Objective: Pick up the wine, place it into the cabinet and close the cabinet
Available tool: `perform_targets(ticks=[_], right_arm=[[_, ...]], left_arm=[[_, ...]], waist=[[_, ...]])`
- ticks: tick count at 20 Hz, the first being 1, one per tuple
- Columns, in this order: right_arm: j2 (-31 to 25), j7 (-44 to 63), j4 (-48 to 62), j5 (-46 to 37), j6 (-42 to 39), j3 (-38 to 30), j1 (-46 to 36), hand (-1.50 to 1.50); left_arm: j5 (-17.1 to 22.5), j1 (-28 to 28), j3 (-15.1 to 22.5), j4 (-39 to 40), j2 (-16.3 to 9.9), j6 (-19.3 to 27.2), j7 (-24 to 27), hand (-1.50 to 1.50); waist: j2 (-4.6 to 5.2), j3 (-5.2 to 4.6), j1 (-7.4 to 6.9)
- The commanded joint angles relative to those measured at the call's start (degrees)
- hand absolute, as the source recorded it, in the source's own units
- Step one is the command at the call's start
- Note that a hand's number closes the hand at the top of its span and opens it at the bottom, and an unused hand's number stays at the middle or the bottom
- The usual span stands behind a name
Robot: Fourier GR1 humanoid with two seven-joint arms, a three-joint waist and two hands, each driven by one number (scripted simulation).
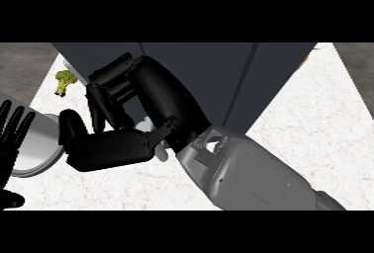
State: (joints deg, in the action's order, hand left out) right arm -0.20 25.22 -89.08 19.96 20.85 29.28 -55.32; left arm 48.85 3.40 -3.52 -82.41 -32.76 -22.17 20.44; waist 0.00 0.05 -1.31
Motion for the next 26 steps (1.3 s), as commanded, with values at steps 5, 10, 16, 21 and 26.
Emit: perform_targets(ticks=[5, 10, 16, 21, 26], right_arm=[[-0.65, -7.43, 11.68, 0.79, -8.96, -7.73, 2.17, 1.5], [0.14, -15.9, 19.63, -2.38, -13.04, -9.22, 3.04, 1.5], [-3.8, -16.54, 23.64, -1.61, -17.77, -13.63, 0.58, 1.5], [-4.45, -18.05, 29.64, -2.4, -17.9, -16.11, -3.77, 1.5], [-5.03, -19.85, 30.27, -2.37, -19.82, -16.16, -2.36, 1.5]], left_arm=[[-0.62, -2.62, -4.15, 5.87, -0.54, -3.88, -0.26, -1.5], [-1.59, -4.38, -3.31, 4.74, 1.47, -2.21, -1.9, -1.5], [-0.75, -1.47, -4.28, 3.61, 1.26, -3.75, -2.23, -1.5], [-1.1, -2.11, -4.33, 2.43, 0.86, -4.47, -1.85, -1.5], [-1.08, -3.15, -3.93, 2.39, 0.87, -4.11, -3.09, -1.5]], waist=[[0.15, -0.07, 0.93], [0.21, -0.06, 0.89], [0.24, -0.06, 0.47], [0.49, -0.09, -0.57], [0.43, -0.07, -0.14]])
